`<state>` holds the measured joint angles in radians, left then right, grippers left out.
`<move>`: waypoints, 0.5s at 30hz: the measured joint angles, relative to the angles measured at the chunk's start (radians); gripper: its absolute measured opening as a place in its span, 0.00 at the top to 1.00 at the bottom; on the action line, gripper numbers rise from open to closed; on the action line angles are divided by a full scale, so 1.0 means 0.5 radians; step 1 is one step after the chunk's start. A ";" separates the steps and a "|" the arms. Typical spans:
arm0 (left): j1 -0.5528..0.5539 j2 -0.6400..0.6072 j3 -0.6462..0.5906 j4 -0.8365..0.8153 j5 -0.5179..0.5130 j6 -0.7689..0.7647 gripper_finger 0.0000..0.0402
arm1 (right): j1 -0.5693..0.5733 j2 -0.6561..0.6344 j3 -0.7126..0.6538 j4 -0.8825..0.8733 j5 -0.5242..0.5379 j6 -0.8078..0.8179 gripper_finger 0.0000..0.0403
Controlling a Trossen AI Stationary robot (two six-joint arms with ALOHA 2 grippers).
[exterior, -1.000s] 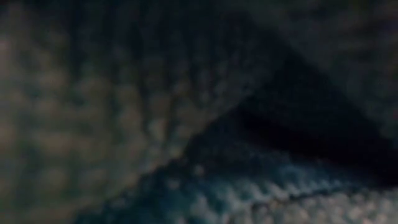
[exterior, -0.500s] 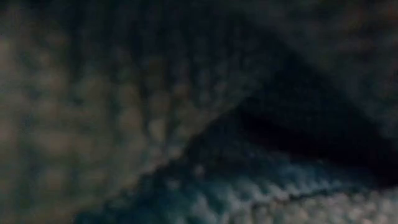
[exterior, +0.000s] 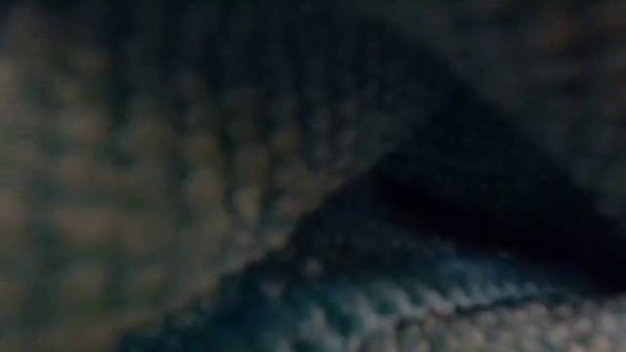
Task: Sort microfiber towel by color & place in baskets
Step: Put the yellow towel into the top transparent bin
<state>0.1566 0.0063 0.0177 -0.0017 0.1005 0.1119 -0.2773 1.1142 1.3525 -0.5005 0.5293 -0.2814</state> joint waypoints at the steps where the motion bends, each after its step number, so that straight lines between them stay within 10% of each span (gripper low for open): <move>1: 0.000 0.000 0.000 0.000 0.000 0.000 0.45 | -0.037 -0.010 0.000 -0.003 0.000 -0.014 1.00; 15: 0.000 0.000 0.000 0.000 0.000 0.000 0.45 | -0.614 -0.028 0.000 -0.262 -0.002 -0.121 1.00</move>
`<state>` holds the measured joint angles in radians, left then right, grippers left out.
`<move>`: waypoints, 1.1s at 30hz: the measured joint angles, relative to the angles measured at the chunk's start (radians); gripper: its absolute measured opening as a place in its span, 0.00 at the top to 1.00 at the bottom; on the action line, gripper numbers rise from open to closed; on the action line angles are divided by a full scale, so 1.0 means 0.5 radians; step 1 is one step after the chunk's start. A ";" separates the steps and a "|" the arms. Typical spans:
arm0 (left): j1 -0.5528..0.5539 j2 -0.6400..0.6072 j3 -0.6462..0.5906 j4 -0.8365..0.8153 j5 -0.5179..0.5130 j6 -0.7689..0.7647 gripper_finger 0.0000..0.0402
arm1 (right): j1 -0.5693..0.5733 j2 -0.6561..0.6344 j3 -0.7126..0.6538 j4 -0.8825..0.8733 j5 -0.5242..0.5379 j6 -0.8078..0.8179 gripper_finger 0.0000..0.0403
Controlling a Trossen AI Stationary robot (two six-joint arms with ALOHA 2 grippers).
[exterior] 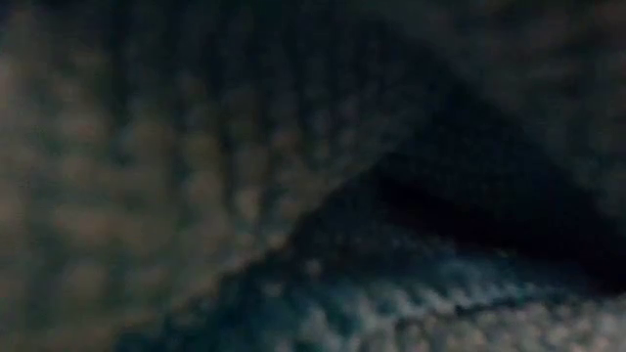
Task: Sort microfiber towel by color & place in baskets
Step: Put the yellow towel into the top transparent bin
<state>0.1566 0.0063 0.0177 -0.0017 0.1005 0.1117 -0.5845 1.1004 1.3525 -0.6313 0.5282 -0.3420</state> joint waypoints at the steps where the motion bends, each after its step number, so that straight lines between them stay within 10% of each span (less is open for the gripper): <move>1: -0.001 0.000 0.000 0.000 0.000 0.000 0.45 | -0.037 0.001 0.000 -0.025 -0.002 0.000 1.00; 33: 0.000 0.000 0.000 0.000 0.000 0.000 0.45 | -0.492 0.216 -0.254 -0.407 -0.289 0.163 1.00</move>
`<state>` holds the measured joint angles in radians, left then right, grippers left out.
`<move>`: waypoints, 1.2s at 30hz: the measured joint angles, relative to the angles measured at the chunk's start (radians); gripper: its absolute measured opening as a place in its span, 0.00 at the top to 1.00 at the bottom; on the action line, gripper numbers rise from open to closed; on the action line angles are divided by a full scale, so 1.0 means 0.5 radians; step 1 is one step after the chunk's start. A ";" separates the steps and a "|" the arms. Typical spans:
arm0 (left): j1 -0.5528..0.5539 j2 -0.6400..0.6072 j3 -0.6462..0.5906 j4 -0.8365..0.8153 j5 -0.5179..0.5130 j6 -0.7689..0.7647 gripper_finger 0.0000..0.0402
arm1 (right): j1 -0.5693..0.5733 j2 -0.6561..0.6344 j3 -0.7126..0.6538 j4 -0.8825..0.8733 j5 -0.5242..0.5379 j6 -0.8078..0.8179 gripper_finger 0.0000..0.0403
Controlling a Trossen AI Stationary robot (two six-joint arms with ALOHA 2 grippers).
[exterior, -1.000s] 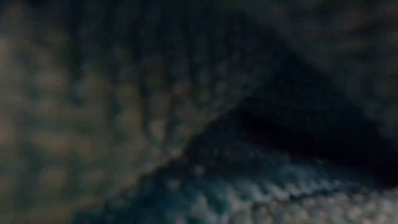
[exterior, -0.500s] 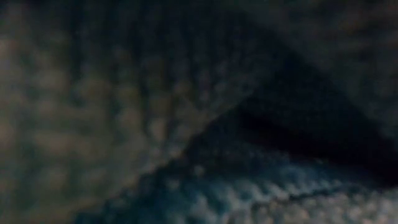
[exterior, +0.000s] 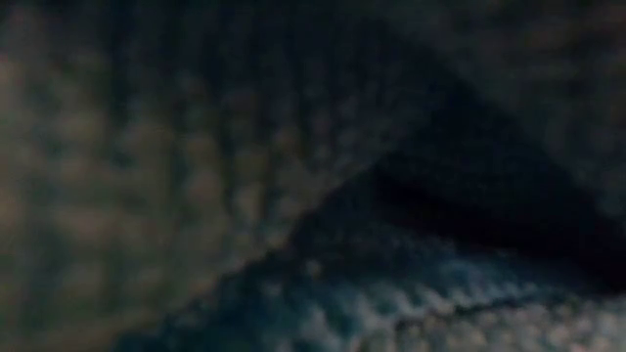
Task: Sort microfiber towel by color & place in baskets
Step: Put the yellow towel into the top transparent bin
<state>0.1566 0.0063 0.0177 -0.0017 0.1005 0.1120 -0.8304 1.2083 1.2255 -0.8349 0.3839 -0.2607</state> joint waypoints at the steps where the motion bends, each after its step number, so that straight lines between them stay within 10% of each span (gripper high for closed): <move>1: 0.000 0.000 0.000 0.001 0.000 -0.001 0.45 | -0.006 0.000 -0.032 0.000 -0.001 0.006 1.00; 36: -0.001 0.000 0.000 0.001 0.000 -0.001 0.45 | -0.108 0.100 -1.028 0.753 -0.521 0.240 1.00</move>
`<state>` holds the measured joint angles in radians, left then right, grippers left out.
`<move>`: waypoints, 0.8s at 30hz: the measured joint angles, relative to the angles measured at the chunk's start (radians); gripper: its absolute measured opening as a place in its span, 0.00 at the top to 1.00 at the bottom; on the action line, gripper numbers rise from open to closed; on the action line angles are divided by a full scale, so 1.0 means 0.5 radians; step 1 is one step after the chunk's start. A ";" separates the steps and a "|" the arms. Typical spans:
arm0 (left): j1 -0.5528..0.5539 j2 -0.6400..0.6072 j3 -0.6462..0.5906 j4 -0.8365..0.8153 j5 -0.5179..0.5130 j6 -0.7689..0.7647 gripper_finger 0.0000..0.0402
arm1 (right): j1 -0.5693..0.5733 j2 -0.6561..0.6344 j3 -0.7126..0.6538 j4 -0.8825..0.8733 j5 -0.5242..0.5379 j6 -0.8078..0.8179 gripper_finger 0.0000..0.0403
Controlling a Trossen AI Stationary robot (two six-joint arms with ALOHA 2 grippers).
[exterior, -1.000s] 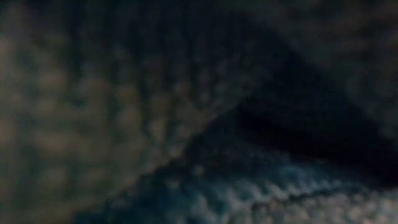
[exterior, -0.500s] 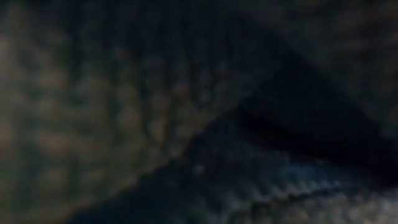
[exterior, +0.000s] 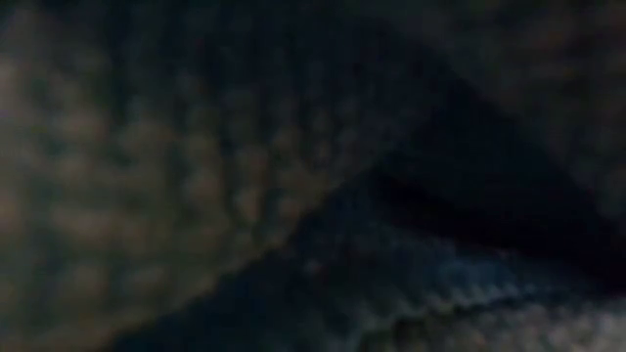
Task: Sort microfiber towel by color & place in baskets
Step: Put the yellow towel into the top transparent bin
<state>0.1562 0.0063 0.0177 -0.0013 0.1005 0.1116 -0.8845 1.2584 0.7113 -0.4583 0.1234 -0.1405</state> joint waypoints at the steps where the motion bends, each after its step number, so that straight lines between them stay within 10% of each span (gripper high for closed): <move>1: 0.000 0.000 0.000 0.000 -0.001 0.000 0.45 | 0.000 0.028 0.000 0.000 -0.002 0.009 1.00; 24: 0.000 0.000 0.000 0.000 0.000 0.000 0.45 | -0.004 0.285 0.001 0.099 -0.147 0.092 0.93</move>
<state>0.1563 0.0062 0.0177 -0.0013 0.1003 0.1117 -0.8864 1.4008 0.7117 -0.4088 0.0501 -0.0945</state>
